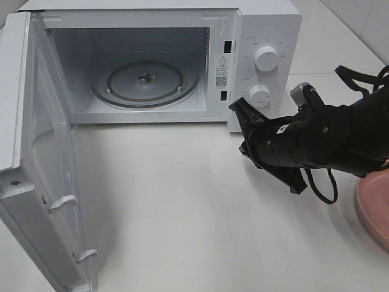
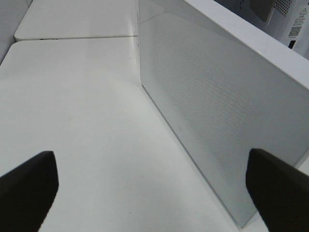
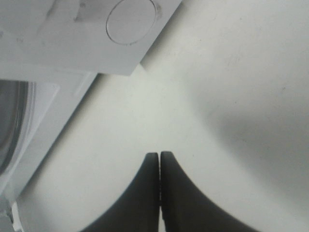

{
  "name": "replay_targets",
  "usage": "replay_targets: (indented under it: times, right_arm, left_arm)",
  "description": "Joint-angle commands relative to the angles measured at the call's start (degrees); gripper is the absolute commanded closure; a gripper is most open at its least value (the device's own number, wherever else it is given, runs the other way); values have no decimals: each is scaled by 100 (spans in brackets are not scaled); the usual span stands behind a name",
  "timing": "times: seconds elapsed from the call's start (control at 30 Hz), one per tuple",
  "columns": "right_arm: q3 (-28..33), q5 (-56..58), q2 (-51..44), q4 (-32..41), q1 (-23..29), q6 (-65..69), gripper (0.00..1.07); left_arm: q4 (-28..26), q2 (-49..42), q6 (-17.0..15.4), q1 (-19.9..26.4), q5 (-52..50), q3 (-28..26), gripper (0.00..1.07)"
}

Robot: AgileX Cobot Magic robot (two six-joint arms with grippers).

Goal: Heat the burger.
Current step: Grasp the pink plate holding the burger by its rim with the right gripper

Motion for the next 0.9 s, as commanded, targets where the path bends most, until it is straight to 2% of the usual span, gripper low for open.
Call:
replay_targets:
  times: [0.03,0.2,0.3,0.37,0.47,0.53,0.77,0.87,0.9]
  right_arm:
    - [11,355,-178,-80,11,-544,104]
    - [11,1255,-533,-80,11,-2023,102]
    - [11,1381,-607,-80,11,-2206,102]
    - [6,1902,-922,-80,11,-3306,101]
    - [6,2028,-991,-80,11,-3541,100]
    - [6,2676,-1324,-80,11,-4429,99]
    - [6,3587,-1558,-120,11,-4990,97]
    - [6,4120,-1644,-435,11,-5042,96]
    - [6,4383,-1713,-762,11,-5042,96]
  left_arm:
    - [0,-115,-17,-29,-34,6,9]
    - [0,-115,-17,-29,-34,6,9]
    - [0,-115,-17,-29,-34,6,9]
    - [0,-115,-17,-29,-34,6,9]
    - [0,-115,-17,-29,-34,6,9]
    - [0,-115,-17,-29,-34,6,9]
    - [0,-115,-17,-29,-34,6,9]
    - [0,-115,-17,-29,-34,6,9]
    - [0,-115,-17,-29,-34,6,9]
